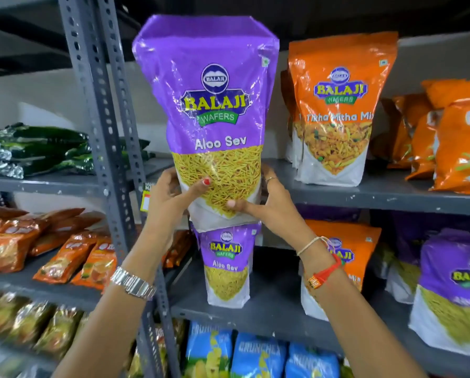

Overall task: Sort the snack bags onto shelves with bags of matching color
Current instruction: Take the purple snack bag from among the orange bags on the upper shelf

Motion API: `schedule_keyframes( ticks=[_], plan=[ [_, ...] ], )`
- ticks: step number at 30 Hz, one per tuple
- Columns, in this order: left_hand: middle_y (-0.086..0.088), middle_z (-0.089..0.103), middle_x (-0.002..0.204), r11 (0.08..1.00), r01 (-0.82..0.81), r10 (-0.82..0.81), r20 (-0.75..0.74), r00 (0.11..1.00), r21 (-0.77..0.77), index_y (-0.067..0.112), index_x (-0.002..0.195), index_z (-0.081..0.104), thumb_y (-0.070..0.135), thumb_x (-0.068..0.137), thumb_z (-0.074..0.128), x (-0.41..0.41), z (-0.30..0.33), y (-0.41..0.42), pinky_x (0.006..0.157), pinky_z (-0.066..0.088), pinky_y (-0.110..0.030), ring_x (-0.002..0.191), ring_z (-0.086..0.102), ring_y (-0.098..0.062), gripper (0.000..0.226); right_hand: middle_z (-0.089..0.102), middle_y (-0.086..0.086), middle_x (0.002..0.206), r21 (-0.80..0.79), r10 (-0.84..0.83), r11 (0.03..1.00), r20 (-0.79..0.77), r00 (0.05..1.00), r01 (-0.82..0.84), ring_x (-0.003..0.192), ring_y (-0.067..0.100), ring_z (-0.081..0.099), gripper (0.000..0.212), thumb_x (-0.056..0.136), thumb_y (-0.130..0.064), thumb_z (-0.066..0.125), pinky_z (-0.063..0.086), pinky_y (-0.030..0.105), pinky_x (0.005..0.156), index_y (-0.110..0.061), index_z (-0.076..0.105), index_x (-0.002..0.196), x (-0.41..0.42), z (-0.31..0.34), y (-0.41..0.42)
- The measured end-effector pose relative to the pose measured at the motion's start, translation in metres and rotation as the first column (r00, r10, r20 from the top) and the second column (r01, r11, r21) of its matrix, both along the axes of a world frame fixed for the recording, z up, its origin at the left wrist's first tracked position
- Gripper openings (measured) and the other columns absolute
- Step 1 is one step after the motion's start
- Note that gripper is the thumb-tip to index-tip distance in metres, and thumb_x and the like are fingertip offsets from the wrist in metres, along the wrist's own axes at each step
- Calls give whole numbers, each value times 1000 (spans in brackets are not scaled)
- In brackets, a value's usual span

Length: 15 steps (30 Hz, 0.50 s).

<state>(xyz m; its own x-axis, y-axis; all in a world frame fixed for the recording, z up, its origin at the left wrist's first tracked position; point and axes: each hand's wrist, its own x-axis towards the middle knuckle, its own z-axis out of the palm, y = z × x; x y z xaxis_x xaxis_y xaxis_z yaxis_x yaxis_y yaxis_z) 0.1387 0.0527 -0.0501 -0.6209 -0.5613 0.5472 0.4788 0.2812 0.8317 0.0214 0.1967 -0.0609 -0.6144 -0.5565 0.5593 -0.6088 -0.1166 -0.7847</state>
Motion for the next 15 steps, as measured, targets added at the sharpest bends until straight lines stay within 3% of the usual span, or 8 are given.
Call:
schedule_keyframes(
  ticks=[2, 5, 8, 11, 15],
  plan=[
    [10, 70, 90, 1000, -10, 11, 30, 1000, -21, 16, 103, 58, 18, 60, 81, 9, -20, 7, 64, 56, -19, 79, 68, -5, 48, 60, -17, 113, -4, 28, 1000, 41, 999, -28, 106, -6, 57, 73, 65, -20, 84, 46, 14, 91, -22, 42, 124, 4, -23, 8],
    [17, 74, 80, 1000, 23, -22, 73, 997, -13, 25, 94, 61, 12, 59, 80, 15, -58, 17, 66, 55, -17, 78, 68, -1, 41, 60, -9, 118, 33, 55, 998, 107, 993, -59, 115, 9, 58, 70, 67, -11, 82, 48, 24, 97, -22, 42, 123, 5, -64, 21],
    [24, 73, 76, 1000, 1, -2, 143, 990, 3, 31, 89, 61, 20, 51, 87, 16, -99, 26, 70, 54, -16, 79, 68, 2, 48, 58, -1, 126, 101, 67, 991, 163, 984, -84, 122, 17, 55, 75, 67, -11, 82, 47, 33, 102, -20, 40, 129, 3, -105, 34],
    [15, 75, 85, 999, -24, 16, 198, 980, 37, 31, 94, 63, 24, 47, 88, 12, -142, 35, 72, 54, -19, 84, 69, -4, 54, 55, 0, 129, 159, 59, 982, 227, 972, -97, 122, 9, 53, 77, 67, -9, 82, 45, 28, 103, -22, 39, 131, -3, -145, 45],
    [-12, 69, 106, 994, -110, 100, 261, 960, 22, 22, 102, 63, 25, 49, 88, -1, -193, 51, 76, 53, -27, 90, 65, -17, 59, 53, -1, 128, 212, 36, 971, 322, 946, -110, 119, 4, 52, 76, 68, -1, 79, 46, 25, 101, -25, 40, 128, -16, -195, 55]
  ],
)
